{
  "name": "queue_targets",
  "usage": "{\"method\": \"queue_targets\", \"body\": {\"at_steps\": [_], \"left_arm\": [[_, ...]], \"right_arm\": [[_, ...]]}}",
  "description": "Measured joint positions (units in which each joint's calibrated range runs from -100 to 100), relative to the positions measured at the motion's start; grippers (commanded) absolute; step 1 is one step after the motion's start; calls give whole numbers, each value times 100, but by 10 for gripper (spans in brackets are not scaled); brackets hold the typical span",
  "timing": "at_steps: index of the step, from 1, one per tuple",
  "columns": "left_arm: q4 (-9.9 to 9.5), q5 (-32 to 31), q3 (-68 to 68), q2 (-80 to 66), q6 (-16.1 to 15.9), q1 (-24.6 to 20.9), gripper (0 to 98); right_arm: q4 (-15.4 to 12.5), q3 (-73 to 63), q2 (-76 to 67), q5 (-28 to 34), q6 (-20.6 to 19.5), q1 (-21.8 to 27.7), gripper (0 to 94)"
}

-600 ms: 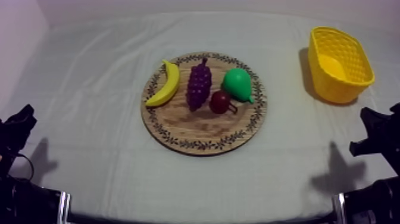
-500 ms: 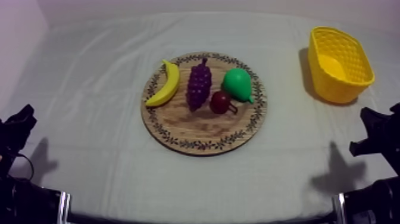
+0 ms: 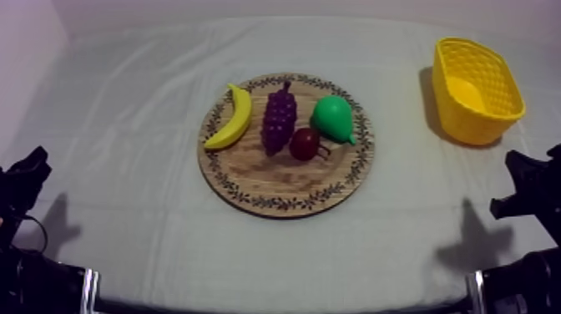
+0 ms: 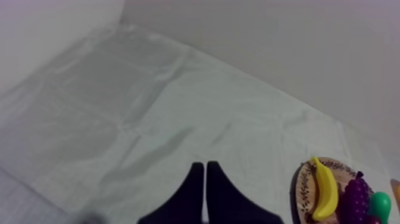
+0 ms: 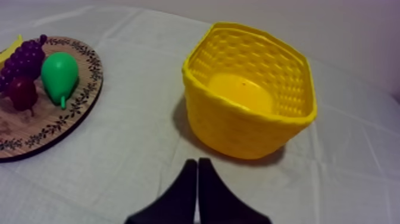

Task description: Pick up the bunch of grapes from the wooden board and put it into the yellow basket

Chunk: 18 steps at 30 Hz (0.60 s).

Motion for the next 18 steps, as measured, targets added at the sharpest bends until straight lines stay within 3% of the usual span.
{"method": "queue_targets", "body": {"at_steps": [13, 18], "left_arm": [[0, 0, 0, 0, 0, 0, 1], [0, 0, 0, 0, 0, 0, 1]], "right_arm": [[0, 0, 0, 0, -15, -4, 5], [0, -31, 0, 266, -131, -31, 6]]}}
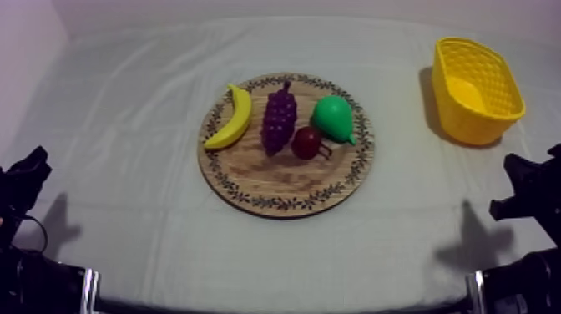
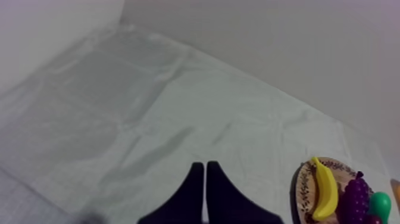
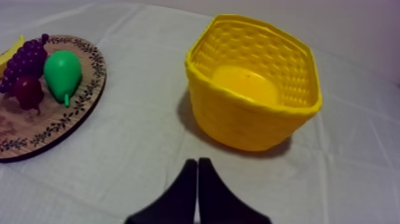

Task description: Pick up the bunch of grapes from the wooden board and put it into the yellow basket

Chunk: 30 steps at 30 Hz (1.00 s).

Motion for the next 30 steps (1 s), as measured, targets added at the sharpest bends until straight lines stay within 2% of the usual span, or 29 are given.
{"method": "queue_targets", "body": {"at_steps": [8, 14, 21, 26, 30], "left_arm": [[0, 0, 0, 0, 0, 0, 1], [0, 0, 0, 0, 0, 0, 1], [0, 0, 0, 0, 3, 0, 1], [0, 0, 0, 0, 3, 0, 1], [0, 0, 0, 0, 3, 0, 1]], "right_arm": [[205, -413, 679, -256, -186, -278, 5], [-20, -1593, 1768, 112, -190, -486, 5], [-247, -3330, 3150, 519, -405, -875, 5], [-513, -4727, 4300, 1045, -447, -1003, 3], [-574, -5791, 5127, 1481, -593, -1151, 3]]}}
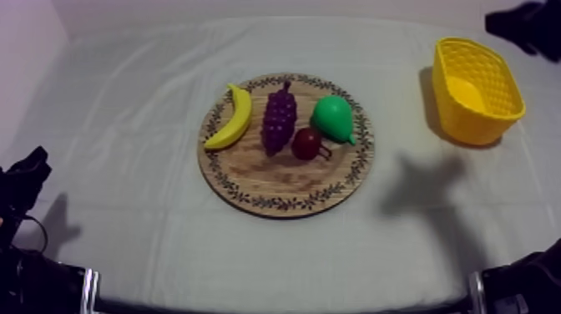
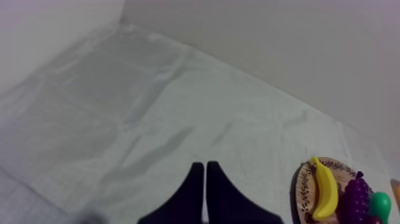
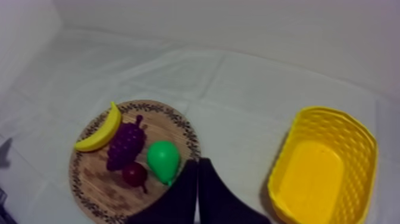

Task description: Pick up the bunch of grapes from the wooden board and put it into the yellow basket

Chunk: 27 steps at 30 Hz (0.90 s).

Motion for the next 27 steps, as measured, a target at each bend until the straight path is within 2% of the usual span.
{"method": "queue_targets", "body": {"at_steps": [5, 10, 15, 22, 27], "left_arm": [[0, 0, 0, 0, 0, 0, 1], [0, 0, 0, 0, 0, 0, 1], [0, 0, 0, 0, 0, 0, 1], [0, 0, 0, 0, 0, 0, 1], [0, 0, 0, 0, 0, 0, 1]], "right_arm": [[-163, -1425, 1116, 649, -172, -126, 4], [-157, -2654, 2113, 1285, -399, -304, 5], [104, -3848, 3156, 1794, -748, -618, 5], [370, -4895, 4316, 1961, -1284, -945, 7], [700, -5317, 5052, 2152, -1740, -1149, 10]]}}
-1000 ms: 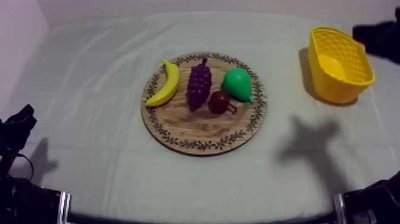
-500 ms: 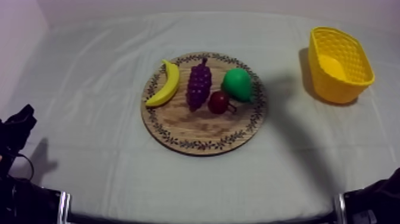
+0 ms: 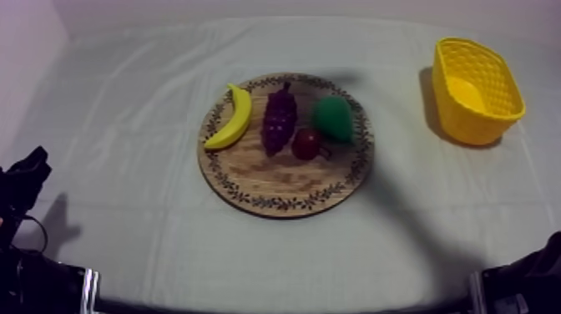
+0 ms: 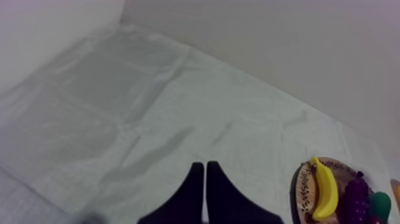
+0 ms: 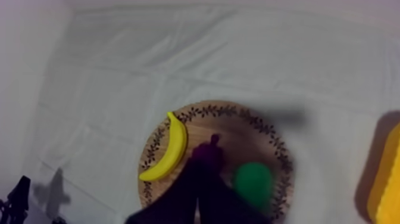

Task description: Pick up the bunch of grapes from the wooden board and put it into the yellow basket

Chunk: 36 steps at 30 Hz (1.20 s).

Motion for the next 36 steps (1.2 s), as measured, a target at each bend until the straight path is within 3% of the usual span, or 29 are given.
{"method": "queue_targets", "body": {"at_steps": [6, 9, 12, 17, 20, 25, 36], "left_arm": [[0, 0, 0, 0, 0, 0, 1], [0, 0, 0, 0, 0, 0, 1], [0, 0, 0, 0, 0, 0, 1], [0, 0, 0, 0, 0, 0, 1], [0, 0, 0, 0, 0, 0, 1], [0, 0, 0, 0, 0, 0, 1], [0, 0, 0, 0, 0, 0, 1]], "right_arm": [[189, -18, 583, 32, -441, -140, 17], [201, -18, 719, 32, -509, -153, 100], [200, -47, 819, 54, -516, -161, 280], [204, 34, 985, 152, -614, -227, 727], [118, 75, 1050, 214, -623, -254, 850], [54, 98, 1110, 204, -654, -334, 905], [32, 447, 1605, -189, -758, -595, 918]]}}
